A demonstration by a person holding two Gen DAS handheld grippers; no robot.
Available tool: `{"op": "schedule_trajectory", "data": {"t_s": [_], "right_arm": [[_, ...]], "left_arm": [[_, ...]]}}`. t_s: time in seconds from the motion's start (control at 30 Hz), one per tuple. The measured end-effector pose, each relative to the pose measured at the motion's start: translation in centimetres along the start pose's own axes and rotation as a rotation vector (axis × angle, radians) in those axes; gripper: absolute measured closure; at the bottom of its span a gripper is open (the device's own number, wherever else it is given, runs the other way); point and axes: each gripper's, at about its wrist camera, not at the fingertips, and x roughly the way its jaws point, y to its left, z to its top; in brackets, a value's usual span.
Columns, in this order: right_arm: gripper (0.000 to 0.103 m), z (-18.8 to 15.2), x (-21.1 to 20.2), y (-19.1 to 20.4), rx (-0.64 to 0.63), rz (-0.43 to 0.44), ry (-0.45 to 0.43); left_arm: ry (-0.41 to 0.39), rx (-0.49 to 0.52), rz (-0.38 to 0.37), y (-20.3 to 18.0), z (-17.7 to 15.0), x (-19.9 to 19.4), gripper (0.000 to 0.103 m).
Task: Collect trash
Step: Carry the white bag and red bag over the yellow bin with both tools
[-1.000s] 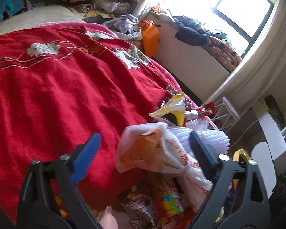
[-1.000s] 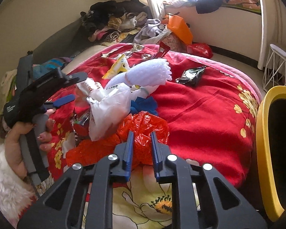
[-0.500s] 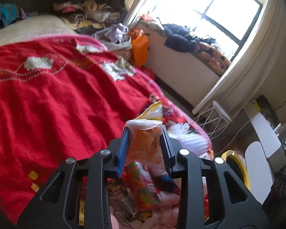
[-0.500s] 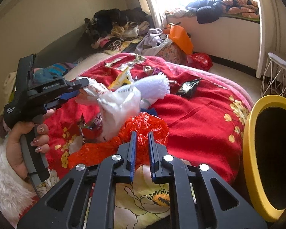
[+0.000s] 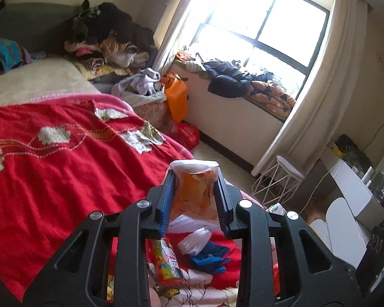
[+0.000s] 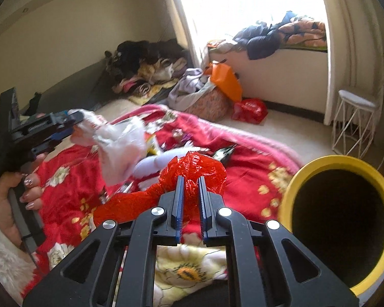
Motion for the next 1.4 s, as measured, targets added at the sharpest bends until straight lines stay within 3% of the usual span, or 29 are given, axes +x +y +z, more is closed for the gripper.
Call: {"op": "schedule_trajectory", "data": {"t_s": [0.43,0.93,1.4], "right_arm": [[0.093,0.8,-3.1,-5.3,0.072,-0.135,-0.085],[0.093,0.5,-6.5,-10.7,0.149,-0.28,-0.16],[0.093,-0.5,-8.1,-15.8,0.219,-0.411,-0.181]], "left_arm": [[-0.005,0.074,-0.024,-4.0,-0.6,-0.8,0.08],[0.064,0.198,-0.098,-10.0,-3.4,0.8,0.079],[0.106,0.296,-0.12,-15.2,-6.4,2.6,0.079]]}}
